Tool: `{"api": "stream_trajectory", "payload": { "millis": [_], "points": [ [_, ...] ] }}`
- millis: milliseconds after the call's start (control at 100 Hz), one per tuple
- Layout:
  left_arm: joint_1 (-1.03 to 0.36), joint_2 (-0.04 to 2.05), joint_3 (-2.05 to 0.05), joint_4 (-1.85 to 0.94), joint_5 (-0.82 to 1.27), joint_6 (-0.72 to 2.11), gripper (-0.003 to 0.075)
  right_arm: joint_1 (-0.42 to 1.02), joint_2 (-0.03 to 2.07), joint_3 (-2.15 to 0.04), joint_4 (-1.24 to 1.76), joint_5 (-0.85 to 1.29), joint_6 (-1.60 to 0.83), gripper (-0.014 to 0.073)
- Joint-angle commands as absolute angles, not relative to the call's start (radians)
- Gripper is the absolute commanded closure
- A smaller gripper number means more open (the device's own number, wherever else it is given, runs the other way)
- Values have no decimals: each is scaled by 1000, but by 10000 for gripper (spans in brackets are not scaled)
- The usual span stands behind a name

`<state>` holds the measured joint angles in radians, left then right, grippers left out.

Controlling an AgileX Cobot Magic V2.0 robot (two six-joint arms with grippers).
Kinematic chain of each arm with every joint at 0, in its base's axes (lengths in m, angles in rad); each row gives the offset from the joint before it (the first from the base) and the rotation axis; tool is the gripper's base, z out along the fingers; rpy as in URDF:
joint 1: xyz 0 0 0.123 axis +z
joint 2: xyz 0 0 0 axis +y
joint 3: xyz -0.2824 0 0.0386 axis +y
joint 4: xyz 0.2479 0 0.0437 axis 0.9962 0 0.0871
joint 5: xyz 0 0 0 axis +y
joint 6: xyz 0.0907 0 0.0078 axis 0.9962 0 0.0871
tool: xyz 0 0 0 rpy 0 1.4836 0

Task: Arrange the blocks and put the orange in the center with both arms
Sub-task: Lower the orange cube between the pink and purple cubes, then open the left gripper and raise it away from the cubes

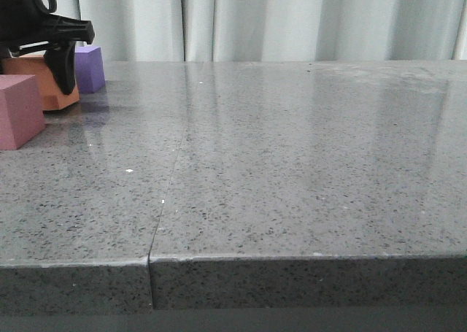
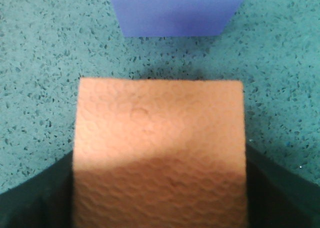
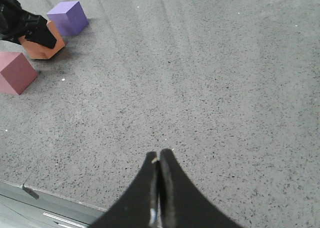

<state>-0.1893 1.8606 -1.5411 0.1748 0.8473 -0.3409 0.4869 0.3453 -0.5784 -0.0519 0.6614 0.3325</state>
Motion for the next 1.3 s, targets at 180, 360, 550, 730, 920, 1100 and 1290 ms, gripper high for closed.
{"api": "stream_trajectory", "payload": {
  "millis": [180, 360, 550, 730, 920, 1100, 1290],
  "points": [
    [-183, 1815, -1565, 174, 805, -352, 164, 484, 352, -605, -66, 581, 325, 631],
    [-183, 1801, -1565, 174, 805, -352, 164, 484, 352, -605, -66, 581, 325, 631],
    [-183, 1741, -1565, 174, 797, -352, 167, 484, 352, -605, -66, 581, 325, 631],
    [-185, 1666, -1565, 178, 797, -352, 167, 484, 352, -605, -66, 581, 325, 631],
    [-185, 1601, -1565, 178, 800, -352, 274, 484, 352, -605, -66, 581, 325, 631],
    [-185, 1554, -1564, 180, 798, -352, 529, 484, 352, -605, -66, 581, 325, 631],
    [-185, 1491, -1541, 182, 775, -352, 741, 484, 352, -605, -66, 581, 325, 631]
  ]
}}
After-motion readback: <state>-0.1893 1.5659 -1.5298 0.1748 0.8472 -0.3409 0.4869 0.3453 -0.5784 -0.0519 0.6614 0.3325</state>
